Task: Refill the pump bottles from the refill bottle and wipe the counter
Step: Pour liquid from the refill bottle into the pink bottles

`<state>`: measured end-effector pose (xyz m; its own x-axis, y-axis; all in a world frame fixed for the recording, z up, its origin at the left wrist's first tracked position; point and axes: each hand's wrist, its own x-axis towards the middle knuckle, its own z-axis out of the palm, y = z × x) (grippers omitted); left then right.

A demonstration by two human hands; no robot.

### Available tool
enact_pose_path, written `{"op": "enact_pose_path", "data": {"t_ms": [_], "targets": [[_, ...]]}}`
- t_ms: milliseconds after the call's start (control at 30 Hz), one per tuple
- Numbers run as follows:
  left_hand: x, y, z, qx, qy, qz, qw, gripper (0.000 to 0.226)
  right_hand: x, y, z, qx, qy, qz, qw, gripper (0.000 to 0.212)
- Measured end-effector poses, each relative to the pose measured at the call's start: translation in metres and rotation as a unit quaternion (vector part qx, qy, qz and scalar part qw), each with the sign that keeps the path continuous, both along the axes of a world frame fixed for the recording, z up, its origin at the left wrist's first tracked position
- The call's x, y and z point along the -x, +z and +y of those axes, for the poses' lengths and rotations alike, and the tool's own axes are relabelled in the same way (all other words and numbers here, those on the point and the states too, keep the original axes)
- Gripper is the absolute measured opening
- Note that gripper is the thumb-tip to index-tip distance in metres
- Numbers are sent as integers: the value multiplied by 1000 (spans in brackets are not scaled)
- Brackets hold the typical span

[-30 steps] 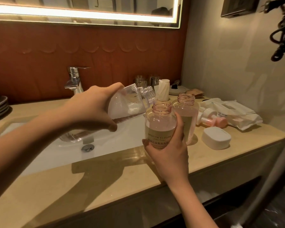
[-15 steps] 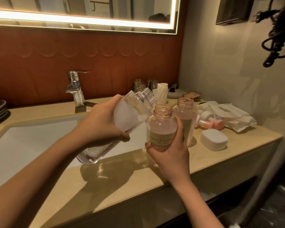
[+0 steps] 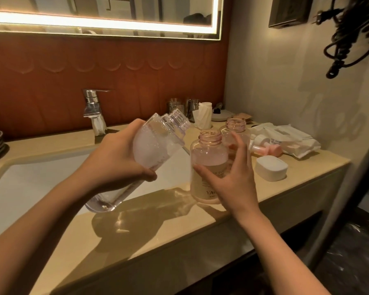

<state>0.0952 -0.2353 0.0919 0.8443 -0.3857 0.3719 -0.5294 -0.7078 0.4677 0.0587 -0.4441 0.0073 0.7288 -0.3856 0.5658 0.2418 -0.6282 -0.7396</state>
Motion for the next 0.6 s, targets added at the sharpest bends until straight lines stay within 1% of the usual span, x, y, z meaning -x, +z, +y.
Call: {"op": "enact_pose_path", "data": {"t_ms": [100,167,200,300,433,500,600], "targets": [[0,0,4,-1,4,-6,1000,84,-1,9,13,52,-79,-9,995,97],[1,-1,5,-3,4,-10,1000,82,-5,12,15,81,-106,7,991,97],[1,-1,5,-3,5,-11,1000,82,-7,12,14,79,-106,11,991,96],[2,-2,4,2,4,-11,1000,79,-9,15,4,34,-35,10,999,89],[4,-2,3,-1,0,-6,1000,78,-9,18,-16,40,76,41,995,79],[6,-2,1,-4,-1,-4,1000,76,-9,17,-22,35,109,56,992,83],[7,0,-2,-10,0,-4,1000,77,-8,14,-18,25,99,44,994,95]]}}
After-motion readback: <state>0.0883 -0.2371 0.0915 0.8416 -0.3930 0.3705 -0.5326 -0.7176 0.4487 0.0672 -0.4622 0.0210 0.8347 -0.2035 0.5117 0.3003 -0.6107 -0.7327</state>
